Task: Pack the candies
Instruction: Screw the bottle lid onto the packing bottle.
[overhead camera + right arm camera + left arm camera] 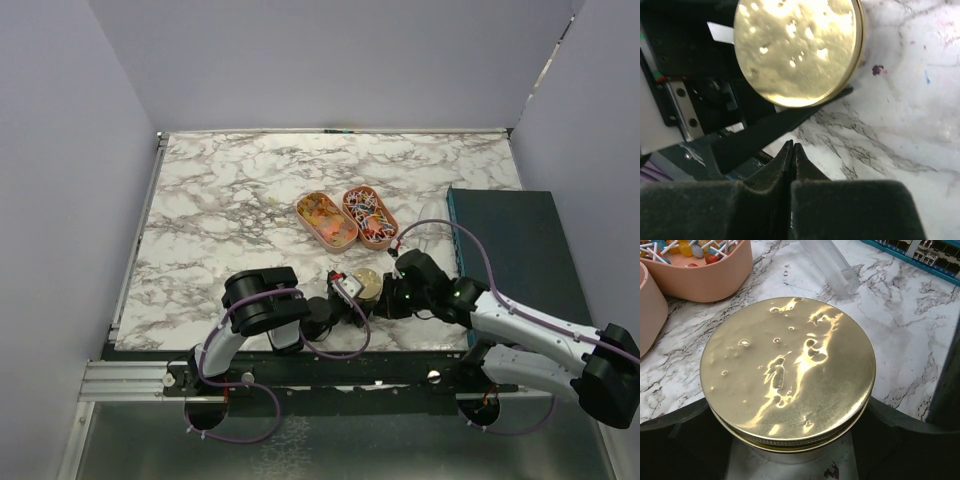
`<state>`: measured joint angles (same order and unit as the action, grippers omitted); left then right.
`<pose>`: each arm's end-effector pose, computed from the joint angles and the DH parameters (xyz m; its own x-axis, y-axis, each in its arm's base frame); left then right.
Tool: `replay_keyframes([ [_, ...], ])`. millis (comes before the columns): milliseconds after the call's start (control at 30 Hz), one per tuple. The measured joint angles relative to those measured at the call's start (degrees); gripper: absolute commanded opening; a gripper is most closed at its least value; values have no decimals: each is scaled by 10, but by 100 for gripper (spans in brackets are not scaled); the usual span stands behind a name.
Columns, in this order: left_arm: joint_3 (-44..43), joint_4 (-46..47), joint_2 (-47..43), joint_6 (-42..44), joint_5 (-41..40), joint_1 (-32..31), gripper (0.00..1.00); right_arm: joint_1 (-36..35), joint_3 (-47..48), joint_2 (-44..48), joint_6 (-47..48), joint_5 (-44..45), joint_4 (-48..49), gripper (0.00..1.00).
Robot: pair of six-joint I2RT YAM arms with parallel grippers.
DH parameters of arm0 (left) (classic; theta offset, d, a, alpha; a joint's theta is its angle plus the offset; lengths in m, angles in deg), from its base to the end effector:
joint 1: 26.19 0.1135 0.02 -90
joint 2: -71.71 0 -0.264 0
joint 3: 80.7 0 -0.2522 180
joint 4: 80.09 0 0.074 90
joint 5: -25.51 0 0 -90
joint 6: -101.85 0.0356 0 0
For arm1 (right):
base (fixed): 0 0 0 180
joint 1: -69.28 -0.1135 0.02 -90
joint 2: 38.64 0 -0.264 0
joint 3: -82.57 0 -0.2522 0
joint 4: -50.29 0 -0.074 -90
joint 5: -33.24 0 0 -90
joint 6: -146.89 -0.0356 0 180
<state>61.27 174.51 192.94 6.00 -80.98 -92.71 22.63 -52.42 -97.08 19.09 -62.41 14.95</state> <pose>0.1263 -0.2653 0.0726 -0.1375 0.0713 -0.9879 0.7576 0.6501 -0.0586 0.1342 0.1473 0.1976 -0.8788 -0.0424 -0.4754 -0.2906 0.8377 0.4625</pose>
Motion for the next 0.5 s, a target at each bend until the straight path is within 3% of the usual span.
replay_keyframes([
  [233, -3, 0, -2, -10, 0, 3, 46, -3, 17, 36, -3, 34, -73, 10],
  [500, -11, -1, -2, -10, 2, 9, 68, -3, 62, 63, 0, 97, -107, 26],
])
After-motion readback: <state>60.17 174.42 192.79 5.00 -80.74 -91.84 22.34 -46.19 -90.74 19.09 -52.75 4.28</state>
